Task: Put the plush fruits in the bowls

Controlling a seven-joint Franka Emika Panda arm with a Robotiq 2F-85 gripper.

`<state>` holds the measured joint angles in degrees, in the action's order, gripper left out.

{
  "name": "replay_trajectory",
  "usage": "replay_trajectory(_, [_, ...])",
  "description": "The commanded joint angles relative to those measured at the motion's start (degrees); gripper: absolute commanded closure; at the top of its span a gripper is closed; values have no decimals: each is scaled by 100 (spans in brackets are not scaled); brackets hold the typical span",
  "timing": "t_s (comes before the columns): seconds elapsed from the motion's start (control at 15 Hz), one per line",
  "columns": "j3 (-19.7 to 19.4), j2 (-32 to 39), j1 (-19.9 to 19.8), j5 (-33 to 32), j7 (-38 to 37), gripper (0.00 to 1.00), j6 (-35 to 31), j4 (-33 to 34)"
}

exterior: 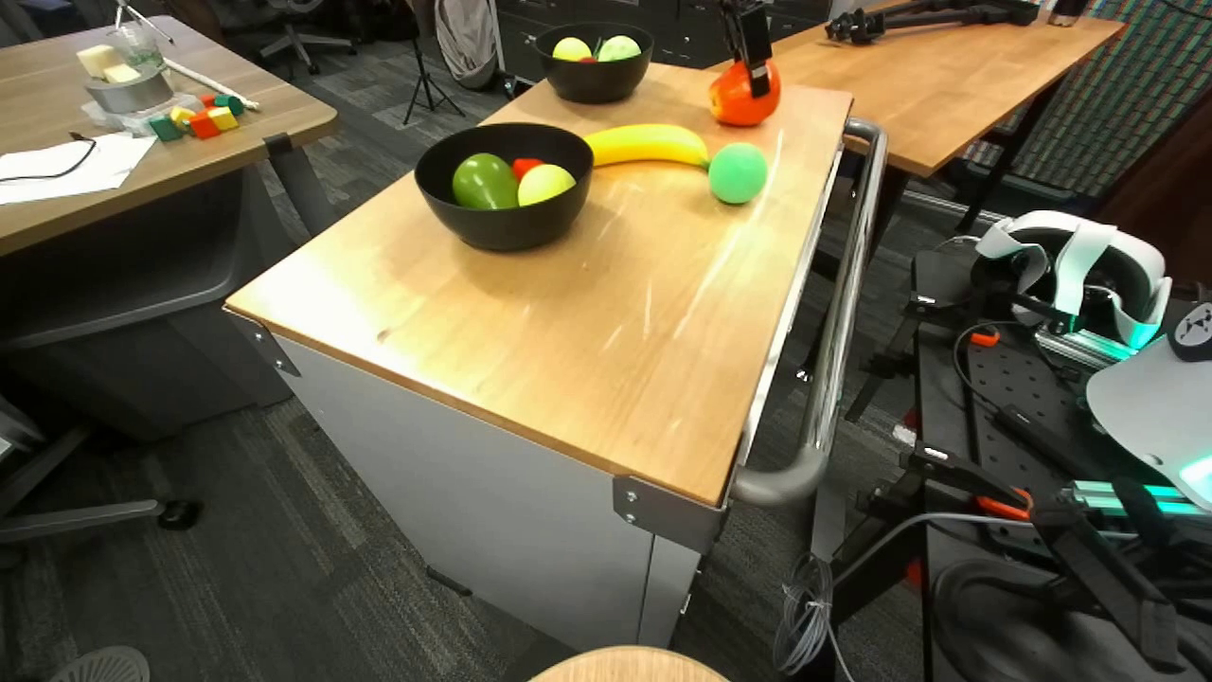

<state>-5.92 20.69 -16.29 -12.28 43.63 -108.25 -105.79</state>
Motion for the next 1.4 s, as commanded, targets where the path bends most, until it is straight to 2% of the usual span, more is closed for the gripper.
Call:
replay_trajectory(0.0, [-64, -175, 47, -44, 44, 43, -108, -50])
replay_trajectory(0.33, [-67, -814, -103, 397, 209, 43, -972, -111])
replay_trajectory(0.6, [-95, -925, -123, 1209, 231, 43, -1388, 338])
replay_trajectory(0.93, [-2, -143, -58, 2115, -37, 43, -2755, 1010])
replay_trajectory(1.13, [88, 447, -21, 2068, -340, 43, -3215, 1363])
replay_trajectory(1.33, [182, 949, -18, 1926, -678, 43, -3226, 1699])
